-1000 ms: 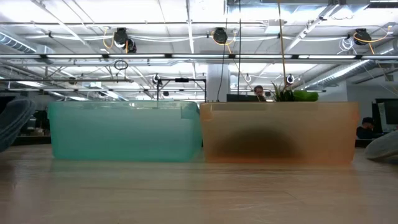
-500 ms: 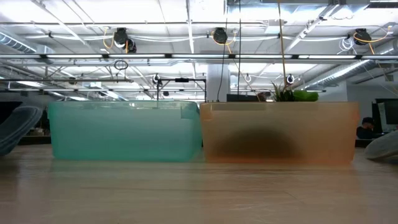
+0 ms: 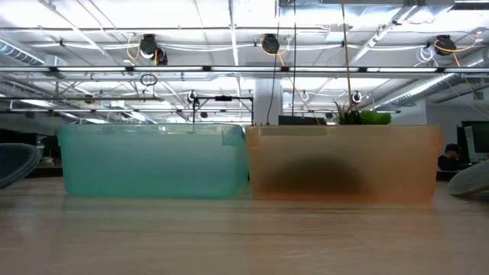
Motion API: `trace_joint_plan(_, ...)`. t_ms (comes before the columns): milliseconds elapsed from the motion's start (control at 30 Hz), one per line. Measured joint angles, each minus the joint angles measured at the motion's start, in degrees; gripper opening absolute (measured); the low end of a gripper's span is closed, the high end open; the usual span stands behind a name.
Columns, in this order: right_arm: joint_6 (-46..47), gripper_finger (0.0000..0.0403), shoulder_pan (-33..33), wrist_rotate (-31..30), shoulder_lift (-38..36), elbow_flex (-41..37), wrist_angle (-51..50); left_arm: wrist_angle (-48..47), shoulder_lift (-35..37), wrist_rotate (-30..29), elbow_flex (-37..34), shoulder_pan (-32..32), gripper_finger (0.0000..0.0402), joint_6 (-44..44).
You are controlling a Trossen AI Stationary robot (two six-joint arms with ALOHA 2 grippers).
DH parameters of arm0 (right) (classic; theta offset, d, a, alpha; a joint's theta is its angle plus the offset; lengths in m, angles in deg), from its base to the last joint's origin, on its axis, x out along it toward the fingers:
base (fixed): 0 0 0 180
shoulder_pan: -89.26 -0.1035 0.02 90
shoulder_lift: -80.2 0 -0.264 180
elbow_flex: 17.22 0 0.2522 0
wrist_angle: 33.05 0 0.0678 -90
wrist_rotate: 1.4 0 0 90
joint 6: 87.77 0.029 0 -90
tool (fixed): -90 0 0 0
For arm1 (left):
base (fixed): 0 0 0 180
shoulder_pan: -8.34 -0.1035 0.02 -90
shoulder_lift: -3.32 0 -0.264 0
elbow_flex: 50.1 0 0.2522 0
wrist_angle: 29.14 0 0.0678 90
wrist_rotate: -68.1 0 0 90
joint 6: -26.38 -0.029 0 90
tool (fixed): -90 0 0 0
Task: Pick & Place hat
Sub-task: Put the left blue cap into the orange bin
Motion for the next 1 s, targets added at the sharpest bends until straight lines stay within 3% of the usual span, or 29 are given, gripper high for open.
trace_joint_plan(100,0.0,0.0281,0.0,0.0,0.0,0.0,0.0,-0.1,0.1,0.0,0.0,0.0,0.0010,-0.5)
trace_joint_plan(400,0.0,0.0281,0.0,0.0,0.0,0.0,-0.1,-0.6,2.4,-1.2,-0.1,0.0,0.0008,-1.0)
trace_joint_plan(1000,-1.4,0.0281,0.0,-0.4,0.0,0.0,6.8,-2.4,25.7,-20.3,-0.1,-0.4,0.0008,-0.9)
